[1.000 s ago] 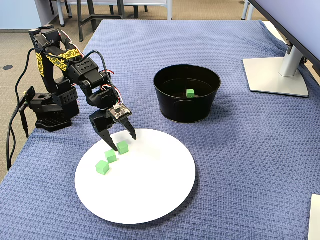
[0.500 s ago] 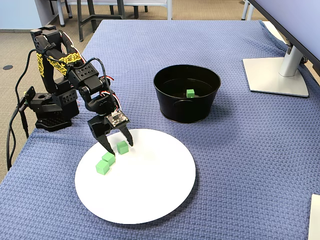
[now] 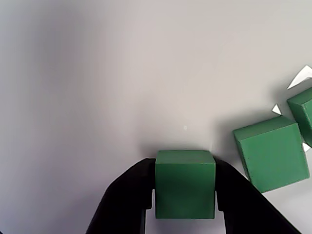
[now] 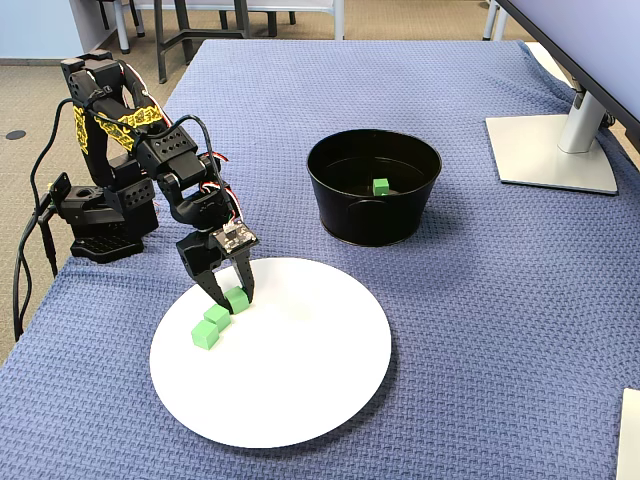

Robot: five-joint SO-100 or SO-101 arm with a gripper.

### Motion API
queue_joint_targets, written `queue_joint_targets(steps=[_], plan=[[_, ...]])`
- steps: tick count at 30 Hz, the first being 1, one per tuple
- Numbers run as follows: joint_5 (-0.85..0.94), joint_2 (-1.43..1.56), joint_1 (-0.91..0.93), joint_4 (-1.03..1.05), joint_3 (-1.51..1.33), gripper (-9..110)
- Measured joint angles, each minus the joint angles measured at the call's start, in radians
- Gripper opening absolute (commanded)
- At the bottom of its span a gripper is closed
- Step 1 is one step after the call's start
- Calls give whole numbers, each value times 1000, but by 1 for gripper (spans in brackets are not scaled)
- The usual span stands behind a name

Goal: Pick up the green cubes from the white plate and place them in the black recipient

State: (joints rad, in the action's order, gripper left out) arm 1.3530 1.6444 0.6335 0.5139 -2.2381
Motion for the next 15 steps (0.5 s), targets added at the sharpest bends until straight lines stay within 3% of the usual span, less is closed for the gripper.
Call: queue_joint_targets(steps=[4, 15], plan=[[-64, 6, 0, 63, 21, 0], [-466, 54, -18, 578, 476, 0]])
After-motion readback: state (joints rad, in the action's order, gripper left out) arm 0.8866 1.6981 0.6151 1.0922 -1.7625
